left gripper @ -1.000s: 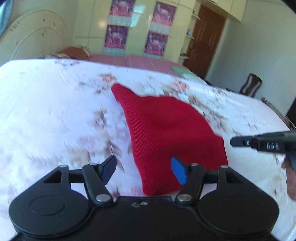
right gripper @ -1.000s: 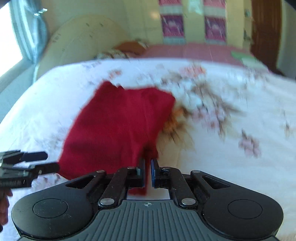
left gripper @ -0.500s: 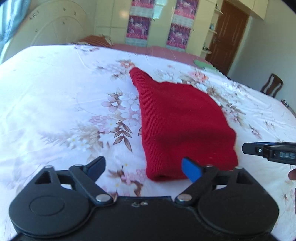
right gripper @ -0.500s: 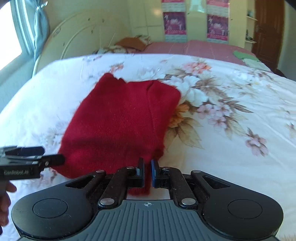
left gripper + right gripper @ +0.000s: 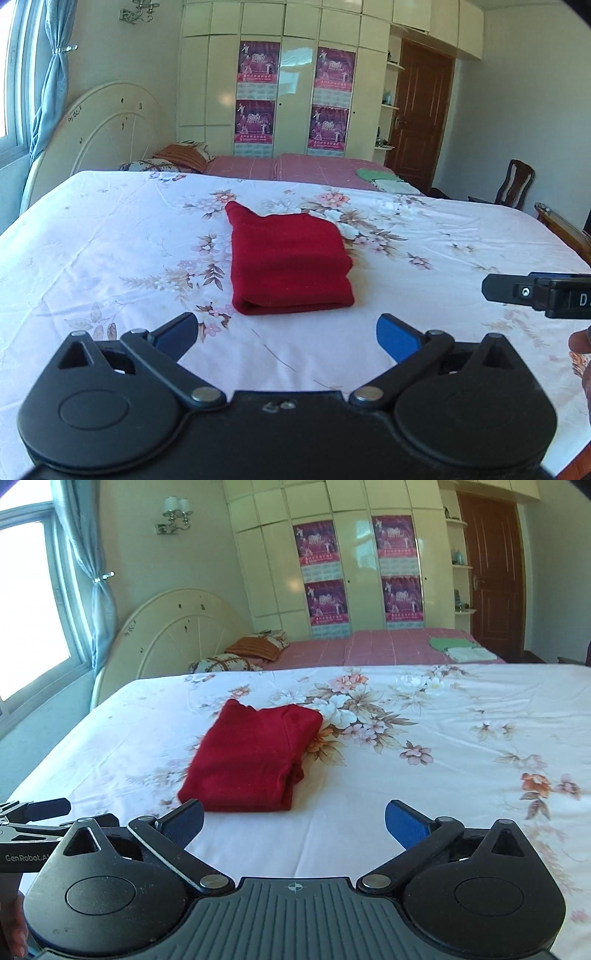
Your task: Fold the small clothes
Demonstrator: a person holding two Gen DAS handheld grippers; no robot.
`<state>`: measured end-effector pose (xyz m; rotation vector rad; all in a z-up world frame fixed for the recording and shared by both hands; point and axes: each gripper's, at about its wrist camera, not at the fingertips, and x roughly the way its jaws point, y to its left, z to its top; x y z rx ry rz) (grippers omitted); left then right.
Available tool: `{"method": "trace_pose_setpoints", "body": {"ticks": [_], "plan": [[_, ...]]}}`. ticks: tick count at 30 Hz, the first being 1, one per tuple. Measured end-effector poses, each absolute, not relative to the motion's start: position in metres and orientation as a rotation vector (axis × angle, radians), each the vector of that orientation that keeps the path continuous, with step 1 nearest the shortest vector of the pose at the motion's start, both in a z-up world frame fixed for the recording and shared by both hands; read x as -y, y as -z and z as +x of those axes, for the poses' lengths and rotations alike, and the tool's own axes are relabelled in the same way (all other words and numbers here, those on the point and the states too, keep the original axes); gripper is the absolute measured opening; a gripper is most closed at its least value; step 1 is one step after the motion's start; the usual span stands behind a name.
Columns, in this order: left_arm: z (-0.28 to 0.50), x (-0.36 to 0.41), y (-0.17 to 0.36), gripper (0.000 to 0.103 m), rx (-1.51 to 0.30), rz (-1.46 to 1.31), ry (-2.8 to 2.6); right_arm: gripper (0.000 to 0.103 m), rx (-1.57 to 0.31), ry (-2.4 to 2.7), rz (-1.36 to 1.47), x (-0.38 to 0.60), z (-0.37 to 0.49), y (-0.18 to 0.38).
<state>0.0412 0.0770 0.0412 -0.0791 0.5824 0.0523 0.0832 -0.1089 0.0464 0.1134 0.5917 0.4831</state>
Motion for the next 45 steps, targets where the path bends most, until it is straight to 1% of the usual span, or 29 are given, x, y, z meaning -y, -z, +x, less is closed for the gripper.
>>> {"method": "trace_pose_setpoints", "body": {"ticks": [7, 12, 16, 25, 45], "plan": [[-0.02, -0.052, -0.065, 0.103, -0.524, -0.076, -0.044, 0.103, -0.525, -0.473, 0.057, 0.129, -0.002, -0.075], [-0.042, -0.045, -0.075, 0.103, -0.499, -0.083, -0.033, 0.103, -0.529, -0.474, 0.06, 0.137, -0.034, -0.084], [-0.051, -0.041, -0.083, 0.103, -0.474, -0.07, -0.025, 0.103, -0.492, -0.473, 0.044, 0.146, -0.056, -0.096], [-0.066, -0.038, -0.089, 0.103, -0.431, -0.08, -0.023, 0.103, -0.459, -0.454, 0.052, 0.158, -0.068, -0.11], [-0.073, -0.046, -0.095, 0.103, -0.413, -0.075, -0.031, 0.103, -0.46, -0.453, 0.049, 0.15, -0.069, -0.11]]}}
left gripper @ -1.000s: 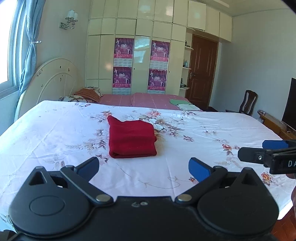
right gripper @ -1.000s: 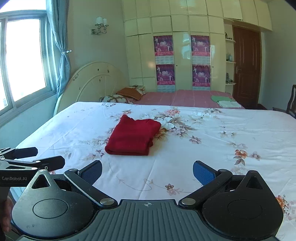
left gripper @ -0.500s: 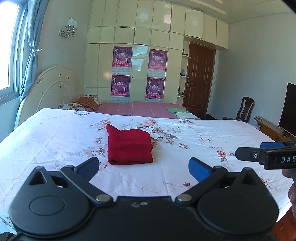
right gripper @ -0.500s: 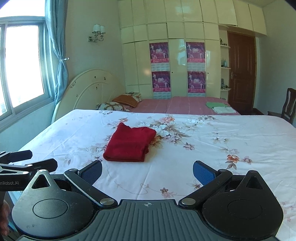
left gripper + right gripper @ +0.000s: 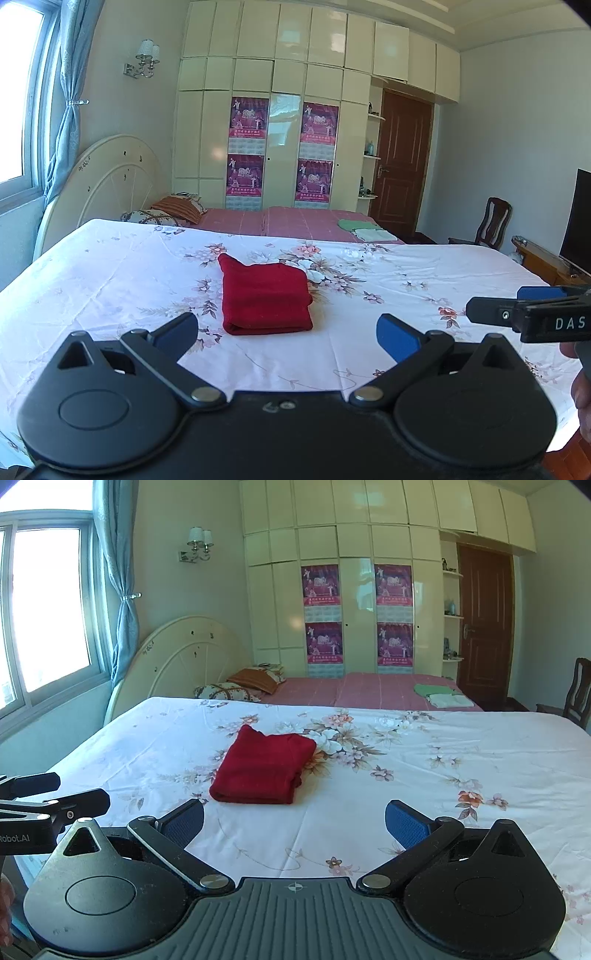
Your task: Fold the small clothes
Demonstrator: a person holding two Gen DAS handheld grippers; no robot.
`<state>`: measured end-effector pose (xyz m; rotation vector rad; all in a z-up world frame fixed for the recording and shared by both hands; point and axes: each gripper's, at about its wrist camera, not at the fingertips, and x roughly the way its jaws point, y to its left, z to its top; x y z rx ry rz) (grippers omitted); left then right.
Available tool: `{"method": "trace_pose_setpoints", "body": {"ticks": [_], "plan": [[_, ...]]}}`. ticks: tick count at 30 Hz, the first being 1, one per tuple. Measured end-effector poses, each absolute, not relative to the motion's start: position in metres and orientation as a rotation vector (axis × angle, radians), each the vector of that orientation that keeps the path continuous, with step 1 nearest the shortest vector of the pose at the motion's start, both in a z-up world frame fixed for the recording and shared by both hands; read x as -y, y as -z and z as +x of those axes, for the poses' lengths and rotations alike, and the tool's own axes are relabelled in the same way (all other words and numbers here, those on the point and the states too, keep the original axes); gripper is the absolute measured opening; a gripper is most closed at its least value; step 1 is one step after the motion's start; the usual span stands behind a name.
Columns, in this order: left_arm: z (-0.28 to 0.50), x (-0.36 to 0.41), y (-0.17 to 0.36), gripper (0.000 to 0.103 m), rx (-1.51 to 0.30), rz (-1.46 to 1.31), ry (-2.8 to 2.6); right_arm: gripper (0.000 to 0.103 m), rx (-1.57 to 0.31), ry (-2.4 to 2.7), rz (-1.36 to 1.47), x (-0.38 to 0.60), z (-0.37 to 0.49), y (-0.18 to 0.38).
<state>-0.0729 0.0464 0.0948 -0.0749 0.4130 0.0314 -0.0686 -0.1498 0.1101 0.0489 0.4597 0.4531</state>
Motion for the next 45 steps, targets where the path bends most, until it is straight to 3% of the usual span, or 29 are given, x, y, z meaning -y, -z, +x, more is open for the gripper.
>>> {"method": "trace_pose_setpoints", "body": {"ticks": [45], "plan": [[-0.066, -0.063, -0.095, 0.103, -0.414, -0.063, -0.06, 0.103, -0.47, -0.487, 0.058, 0.136, -0.056, -0.105]]}}
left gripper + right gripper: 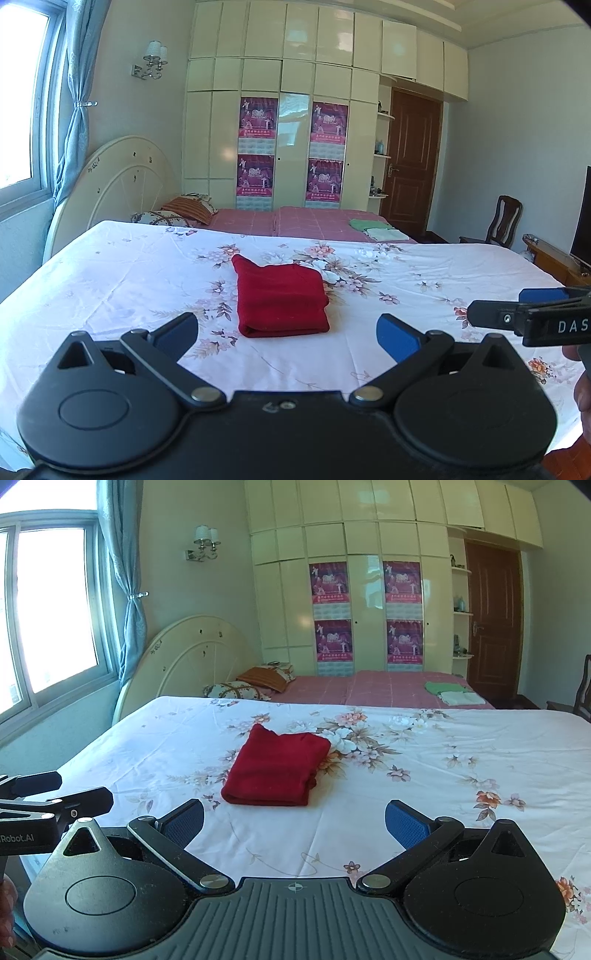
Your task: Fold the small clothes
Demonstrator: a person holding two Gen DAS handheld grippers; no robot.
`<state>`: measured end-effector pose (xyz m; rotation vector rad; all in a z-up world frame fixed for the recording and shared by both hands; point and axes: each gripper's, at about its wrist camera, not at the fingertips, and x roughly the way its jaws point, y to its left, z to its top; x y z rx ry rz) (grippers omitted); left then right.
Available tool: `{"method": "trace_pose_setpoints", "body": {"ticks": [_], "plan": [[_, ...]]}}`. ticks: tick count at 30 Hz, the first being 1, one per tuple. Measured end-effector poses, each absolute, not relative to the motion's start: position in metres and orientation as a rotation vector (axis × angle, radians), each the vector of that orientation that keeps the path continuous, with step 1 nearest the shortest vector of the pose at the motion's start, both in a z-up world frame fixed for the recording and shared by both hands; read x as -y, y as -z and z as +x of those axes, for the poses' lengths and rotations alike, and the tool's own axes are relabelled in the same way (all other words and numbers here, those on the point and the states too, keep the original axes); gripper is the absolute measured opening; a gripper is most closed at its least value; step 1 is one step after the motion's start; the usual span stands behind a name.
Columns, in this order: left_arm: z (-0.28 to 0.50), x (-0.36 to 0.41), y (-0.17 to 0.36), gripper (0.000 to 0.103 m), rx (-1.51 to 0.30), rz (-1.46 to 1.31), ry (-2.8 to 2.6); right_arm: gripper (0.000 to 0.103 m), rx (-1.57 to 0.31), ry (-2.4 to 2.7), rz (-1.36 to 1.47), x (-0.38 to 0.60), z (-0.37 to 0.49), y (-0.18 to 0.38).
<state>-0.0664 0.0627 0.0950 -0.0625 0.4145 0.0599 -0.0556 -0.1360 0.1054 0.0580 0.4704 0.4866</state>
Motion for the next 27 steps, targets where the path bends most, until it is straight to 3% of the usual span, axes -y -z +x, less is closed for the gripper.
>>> {"method": "trace_pose_setpoints", "body": {"ticks": [27], "plan": [[-0.0653, -0.0586, -0.0934, 0.103, -0.399, -0.038, -0.058, 0.103, -0.475, -0.499, 0.054, 0.1345, -0.0505, -0.1061]]}}
